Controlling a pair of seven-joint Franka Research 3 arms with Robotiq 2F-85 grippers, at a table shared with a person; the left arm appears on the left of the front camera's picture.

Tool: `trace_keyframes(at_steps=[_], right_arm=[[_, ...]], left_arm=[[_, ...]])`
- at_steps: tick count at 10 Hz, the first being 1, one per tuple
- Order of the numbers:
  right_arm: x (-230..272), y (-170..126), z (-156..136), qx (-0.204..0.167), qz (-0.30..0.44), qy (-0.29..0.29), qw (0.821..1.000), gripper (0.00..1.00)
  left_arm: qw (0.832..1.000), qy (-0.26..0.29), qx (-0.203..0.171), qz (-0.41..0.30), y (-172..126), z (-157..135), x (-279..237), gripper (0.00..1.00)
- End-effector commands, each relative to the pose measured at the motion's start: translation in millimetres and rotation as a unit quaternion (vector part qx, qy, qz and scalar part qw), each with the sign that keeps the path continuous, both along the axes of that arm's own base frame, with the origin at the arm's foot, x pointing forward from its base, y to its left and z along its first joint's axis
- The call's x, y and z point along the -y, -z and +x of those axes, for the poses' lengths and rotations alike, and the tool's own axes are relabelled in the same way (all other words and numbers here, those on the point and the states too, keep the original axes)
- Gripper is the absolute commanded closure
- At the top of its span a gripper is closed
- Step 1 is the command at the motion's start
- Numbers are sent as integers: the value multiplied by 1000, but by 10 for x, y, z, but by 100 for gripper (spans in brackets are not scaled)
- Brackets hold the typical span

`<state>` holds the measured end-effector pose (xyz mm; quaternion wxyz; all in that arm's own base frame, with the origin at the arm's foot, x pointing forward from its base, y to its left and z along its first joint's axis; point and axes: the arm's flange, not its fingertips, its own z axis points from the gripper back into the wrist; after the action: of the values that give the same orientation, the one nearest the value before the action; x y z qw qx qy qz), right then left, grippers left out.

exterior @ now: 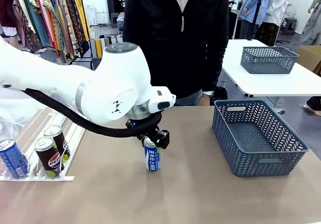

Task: Retrieve and store the cans from the dispenser.
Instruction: Pick up one can from the Automatic Can Dispenser and place it in the middle of the table.

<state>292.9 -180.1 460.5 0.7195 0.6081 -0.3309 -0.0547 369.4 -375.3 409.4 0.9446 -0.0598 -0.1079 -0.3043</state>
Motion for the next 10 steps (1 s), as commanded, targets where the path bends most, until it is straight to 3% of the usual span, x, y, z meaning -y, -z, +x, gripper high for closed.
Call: trace_keyframes(at_steps=[1, 4, 5, 6, 8, 10], right_arm=[[-3, -43, 16, 7, 8, 3, 1000, 0], [-3, -43, 16, 7, 8, 3, 1000, 0], [-3, -43, 16, 7, 8, 3, 1000, 0], [-3, -43, 16, 7, 8, 3, 1000, 0], [-3, -43, 16, 7, 8, 3, 1000, 0], [-3, -43, 16, 7, 8, 3, 1000, 0]], left_arm=[[1000, -17, 11, 9, -22, 30, 55, 100], [1000, -9, 6, 13, -1, 33, 65, 100], [1000, -8, 8, 15, 0, 29, 70, 61], [1000, -8, 11, 15, -5, 32, 74, 3], [1000, -16, 26, 3, -144, 37, 13, 0], [997, -20, 62, -40, -580, -74, -209, 0]])
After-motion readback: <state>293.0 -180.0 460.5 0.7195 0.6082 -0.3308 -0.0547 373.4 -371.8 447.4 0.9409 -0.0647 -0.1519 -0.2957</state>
